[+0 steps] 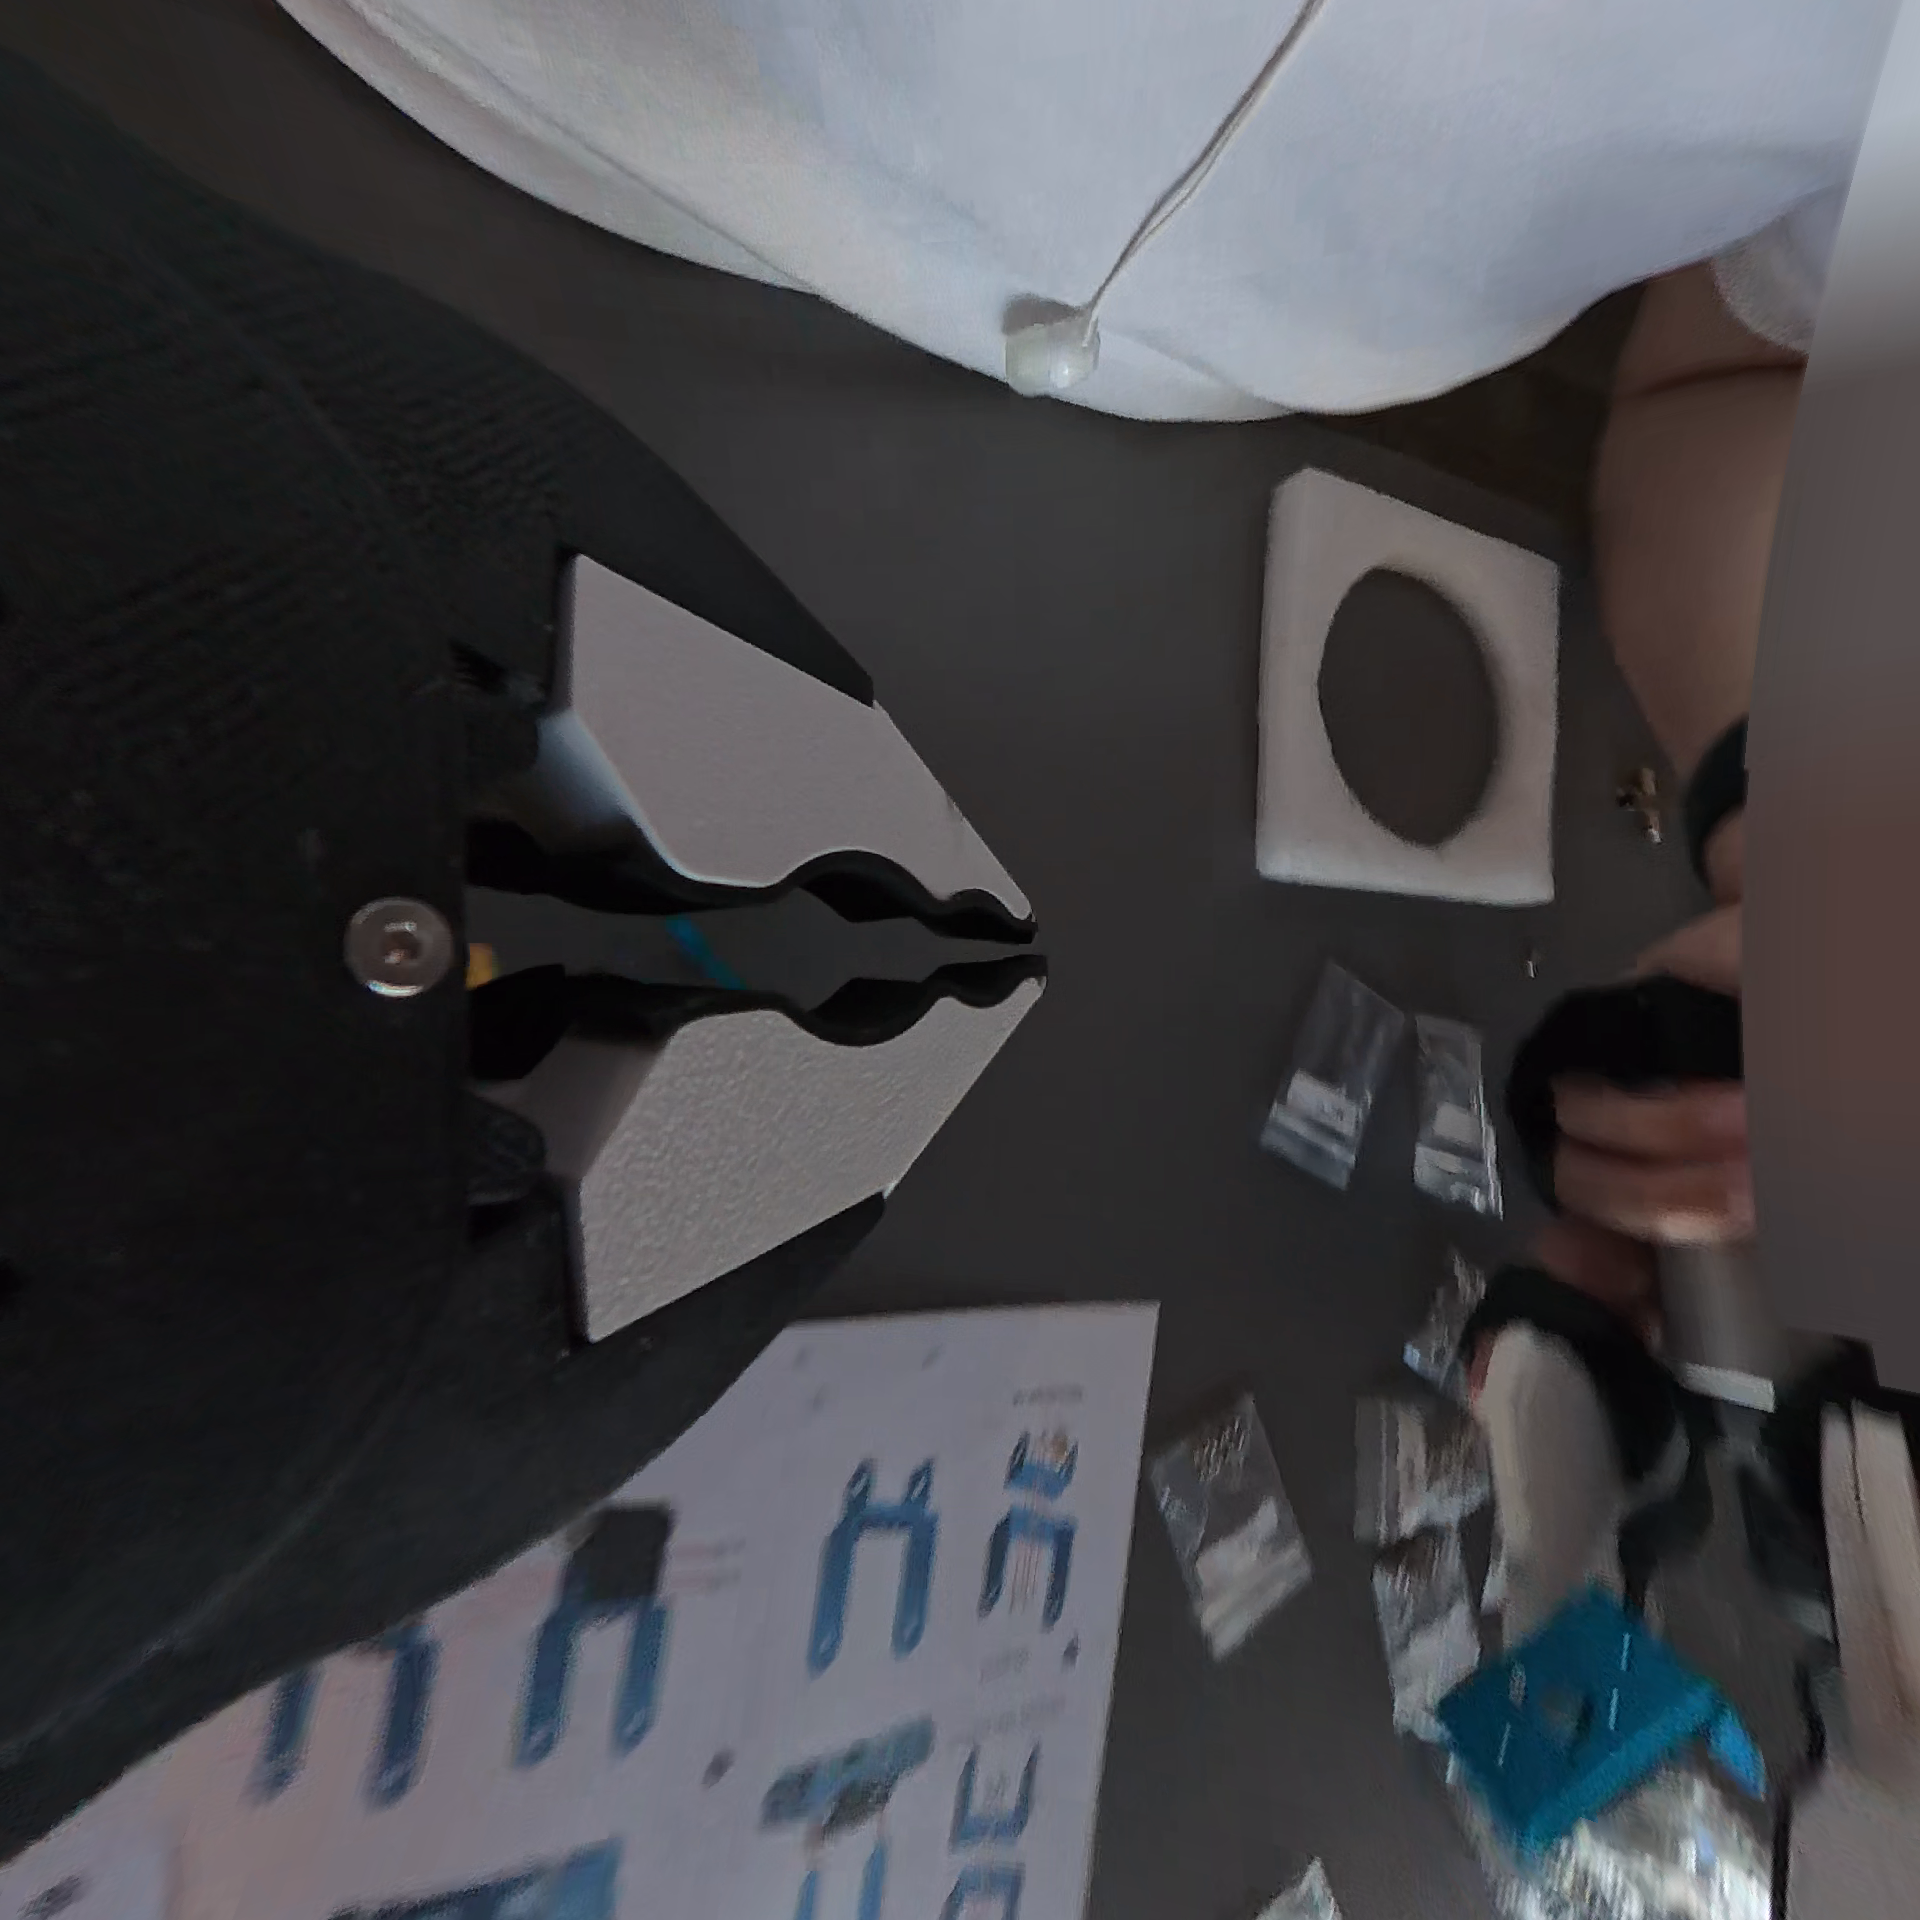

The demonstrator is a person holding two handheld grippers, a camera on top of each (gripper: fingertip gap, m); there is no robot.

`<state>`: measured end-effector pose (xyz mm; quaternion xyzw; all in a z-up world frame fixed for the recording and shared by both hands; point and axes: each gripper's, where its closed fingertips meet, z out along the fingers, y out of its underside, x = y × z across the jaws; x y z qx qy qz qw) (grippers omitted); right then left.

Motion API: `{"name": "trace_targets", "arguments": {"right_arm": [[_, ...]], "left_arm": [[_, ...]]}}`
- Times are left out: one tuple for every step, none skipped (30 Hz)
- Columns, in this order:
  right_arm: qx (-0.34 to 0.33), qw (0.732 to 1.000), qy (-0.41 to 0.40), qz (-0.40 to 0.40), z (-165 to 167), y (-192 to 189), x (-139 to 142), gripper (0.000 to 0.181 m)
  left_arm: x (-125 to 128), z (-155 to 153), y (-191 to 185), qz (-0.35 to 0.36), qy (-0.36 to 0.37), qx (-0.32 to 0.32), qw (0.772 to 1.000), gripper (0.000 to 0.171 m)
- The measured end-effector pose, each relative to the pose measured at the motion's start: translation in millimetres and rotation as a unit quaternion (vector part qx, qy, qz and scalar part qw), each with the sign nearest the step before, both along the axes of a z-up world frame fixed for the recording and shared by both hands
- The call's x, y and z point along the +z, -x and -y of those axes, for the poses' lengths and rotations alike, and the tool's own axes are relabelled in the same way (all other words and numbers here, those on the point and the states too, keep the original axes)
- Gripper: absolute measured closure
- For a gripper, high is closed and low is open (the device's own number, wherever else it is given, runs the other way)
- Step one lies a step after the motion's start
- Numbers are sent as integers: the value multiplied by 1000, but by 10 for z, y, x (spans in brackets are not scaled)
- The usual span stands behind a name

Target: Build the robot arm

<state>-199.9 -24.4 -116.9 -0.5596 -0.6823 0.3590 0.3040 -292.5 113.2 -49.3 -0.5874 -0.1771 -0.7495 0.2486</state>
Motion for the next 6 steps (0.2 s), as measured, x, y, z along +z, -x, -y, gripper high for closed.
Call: {"name": "trace_targets", "arguments": {"right_arm": [[-20,1000,-4,-6,-131,-80,57,178],[-42,999,-14,-14,-274,-165,114,178],[-66,997,-21,-23,-419,-255,168,178],[-92,995,-23,-31,-562,-345,213,178],[-118,992,-24,-38,-695,-434,251,178],[-142,988,-25,-48,-809,-515,284,179]], "left_arm": [[9,-12,31,-4,-4,3,1000,148],[33,-19,50,-7,-11,3,1000,148],[63,-26,65,-10,-20,4,1000,148],[92,-31,79,-15,-28,7,999,149],[118,-32,89,-21,-35,10,999,149],[143,-26,98,-27,-43,11,999,149]]}}
